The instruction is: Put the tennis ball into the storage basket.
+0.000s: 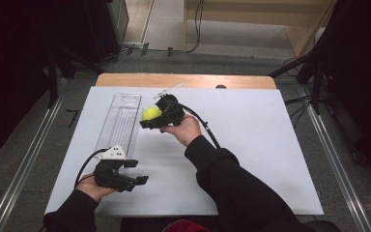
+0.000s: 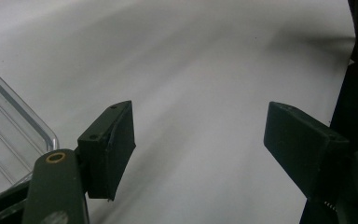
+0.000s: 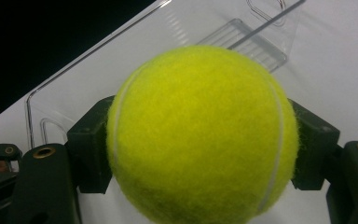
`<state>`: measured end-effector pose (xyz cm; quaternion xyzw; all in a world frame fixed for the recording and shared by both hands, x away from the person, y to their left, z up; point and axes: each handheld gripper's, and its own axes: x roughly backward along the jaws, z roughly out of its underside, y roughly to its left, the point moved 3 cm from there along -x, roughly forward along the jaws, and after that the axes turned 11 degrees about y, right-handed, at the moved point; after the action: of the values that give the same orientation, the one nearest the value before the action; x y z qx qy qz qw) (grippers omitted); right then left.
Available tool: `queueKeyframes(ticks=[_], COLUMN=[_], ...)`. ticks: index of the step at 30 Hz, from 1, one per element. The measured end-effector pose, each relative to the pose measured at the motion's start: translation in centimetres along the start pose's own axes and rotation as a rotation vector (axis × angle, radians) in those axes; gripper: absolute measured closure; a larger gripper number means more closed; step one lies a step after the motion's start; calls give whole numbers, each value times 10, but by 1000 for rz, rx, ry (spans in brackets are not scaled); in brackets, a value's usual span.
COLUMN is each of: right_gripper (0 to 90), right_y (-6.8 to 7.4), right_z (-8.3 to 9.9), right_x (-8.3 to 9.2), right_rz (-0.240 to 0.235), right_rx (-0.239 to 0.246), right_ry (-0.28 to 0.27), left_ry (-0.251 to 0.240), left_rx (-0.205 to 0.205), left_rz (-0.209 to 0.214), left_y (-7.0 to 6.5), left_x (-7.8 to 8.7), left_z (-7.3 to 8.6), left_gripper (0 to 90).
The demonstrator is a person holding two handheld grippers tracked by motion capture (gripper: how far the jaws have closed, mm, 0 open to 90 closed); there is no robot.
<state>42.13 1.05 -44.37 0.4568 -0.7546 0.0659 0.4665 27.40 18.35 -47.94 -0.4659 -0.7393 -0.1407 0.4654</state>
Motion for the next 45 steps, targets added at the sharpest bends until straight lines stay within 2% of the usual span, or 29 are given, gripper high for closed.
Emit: queueKeyframes(ticks=[12, 30, 40, 45], right_gripper=[226, 226, 226, 226], right_y=[7, 20, 24, 26], right_z=[-18, -42, -54, -60], right_x=[0, -4, -13, -20], right_rz=[-16, -7, -14, -9], right_rx=[9, 41, 34, 50], right_ry=[2, 4, 4, 7], left_ry=[-4, 0, -2, 1], left_rx=[-1, -4, -6, -2], left_rz=[6, 6, 8, 9], left_y=[-1, 0, 0, 0], left_x=[0, 0, 0, -1], left_z=[0, 0, 0, 0], left_gripper=[254, 254, 254, 254])
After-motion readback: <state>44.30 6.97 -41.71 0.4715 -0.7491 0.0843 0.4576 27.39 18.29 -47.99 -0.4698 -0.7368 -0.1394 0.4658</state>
